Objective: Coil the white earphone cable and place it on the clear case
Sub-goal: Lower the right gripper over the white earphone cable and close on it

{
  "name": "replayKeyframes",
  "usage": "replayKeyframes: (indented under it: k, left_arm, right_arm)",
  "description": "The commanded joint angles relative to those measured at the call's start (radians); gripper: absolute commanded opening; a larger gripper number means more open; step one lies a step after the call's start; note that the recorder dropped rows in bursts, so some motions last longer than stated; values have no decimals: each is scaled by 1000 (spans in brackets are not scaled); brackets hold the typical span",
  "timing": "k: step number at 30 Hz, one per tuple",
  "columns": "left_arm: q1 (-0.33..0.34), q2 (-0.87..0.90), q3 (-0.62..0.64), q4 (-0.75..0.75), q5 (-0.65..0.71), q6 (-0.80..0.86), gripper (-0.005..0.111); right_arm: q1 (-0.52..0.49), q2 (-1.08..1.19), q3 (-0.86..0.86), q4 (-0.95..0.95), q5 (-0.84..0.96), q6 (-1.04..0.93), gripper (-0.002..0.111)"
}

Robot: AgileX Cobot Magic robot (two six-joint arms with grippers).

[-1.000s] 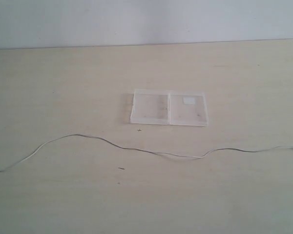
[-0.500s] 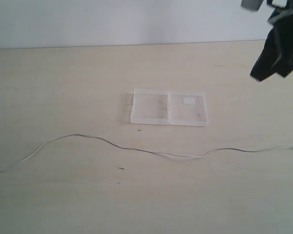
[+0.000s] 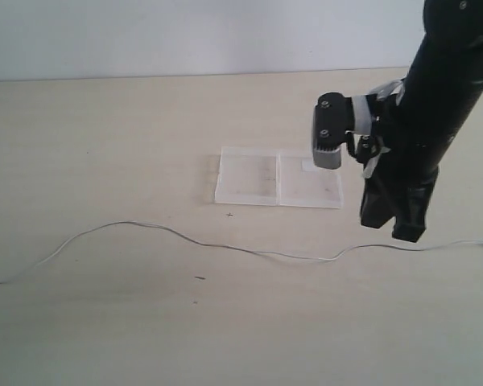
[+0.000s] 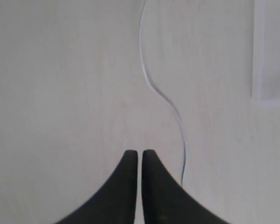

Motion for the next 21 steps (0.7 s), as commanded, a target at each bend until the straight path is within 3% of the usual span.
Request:
replayKeyframes:
  k: [1,5,12,17,21]
  left_arm:
    - [1,-6,3,-6,-7,-1,0]
    - [1,-6,3,-6,-7,-1,0]
    - [1,-6,3,-6,-7,-1,0]
    - [1,-6,3,-6,-7,-1,0]
    - [1,-6,3,-6,-7,-1,0]
  right_arm:
    - [57,32,6,-1,-88,7,16]
    - [60,43,6,-13,-109,73,20]
    - [57,10,6,-300,-107,337,27]
    - [57,43,6,-259,-162,314,35]
    - [59,108,6,-94,-192,190,46]
